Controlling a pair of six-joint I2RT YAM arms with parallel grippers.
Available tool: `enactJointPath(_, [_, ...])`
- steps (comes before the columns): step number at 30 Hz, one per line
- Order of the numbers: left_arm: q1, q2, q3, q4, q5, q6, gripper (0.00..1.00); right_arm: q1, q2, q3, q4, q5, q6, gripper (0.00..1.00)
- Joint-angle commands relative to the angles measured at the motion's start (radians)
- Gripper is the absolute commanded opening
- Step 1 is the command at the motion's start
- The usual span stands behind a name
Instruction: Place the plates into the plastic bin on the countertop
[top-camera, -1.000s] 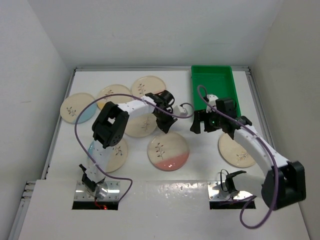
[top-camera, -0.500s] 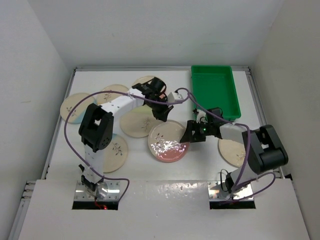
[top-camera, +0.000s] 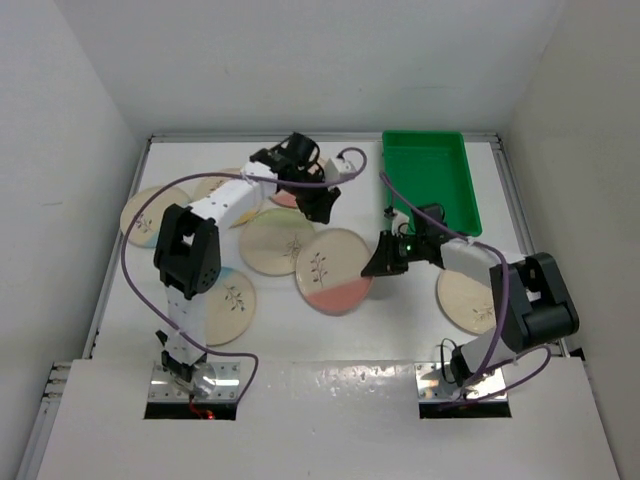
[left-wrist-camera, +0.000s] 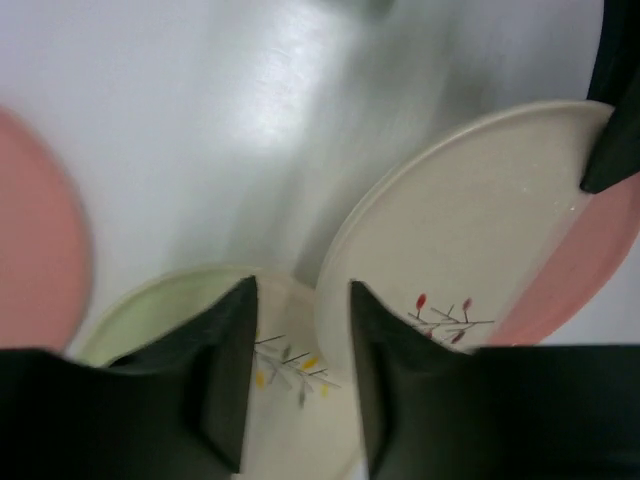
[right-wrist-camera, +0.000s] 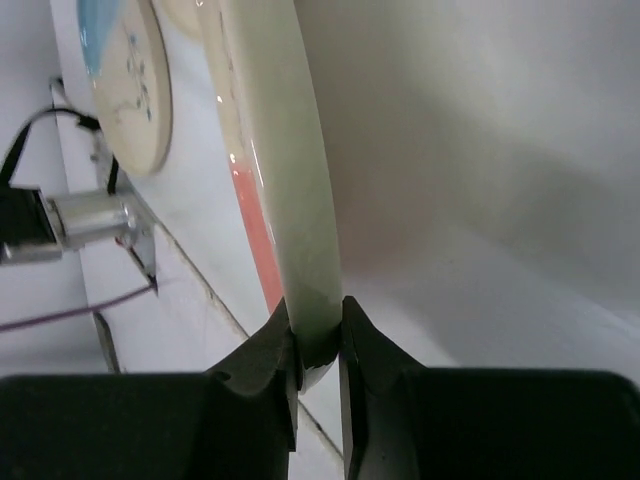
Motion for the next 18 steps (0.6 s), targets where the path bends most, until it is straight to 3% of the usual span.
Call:
enactJointPath(1, [0.079,-0.018,0.241,-0.042,-0.032,-0.038,0.49,-0.051,-0.091,0.241,-0.078,0.004,-0.018,0.0])
enactJointPath(5, [0.194,-0.009,0.381,-0.042,-0.068,-0.084,0.55,-0.152,-0.043,0.429,-0.019,0.047,0.156,0.0])
enactJointPath(8, [0.257,-0.03,0.394,-0.042,-0.143,-0.084,0.58,-0.25,0.036,0.472,0.211,0.137,0.371,0.0])
enactJointPath(9, [0.275,-0.044,0.377,-0.042,-0.169,-0.075,0.58,-0.326,0.054,0.475,0.28,0.159,0.446,0.0])
enactJointPath(12, [0.3,-0.087,0.296,-0.042,-0.226,-0.066,0.58,-0.4,0.167,0.483,0.41,0.274,0.671,0.0])
enactJointPath(15, [0.323,-0.153,0.195,-0.042,-0.226,-0.055,0.58,-0.439,0.214,0.446,0.527,0.375,0.761,0.0])
enactJointPath(18, [0.346,-0.194,0.086,-0.042,-0.206,-0.055,0.58,-0.442,0.231,0.455,0.5,0.476,0.75,0.0])
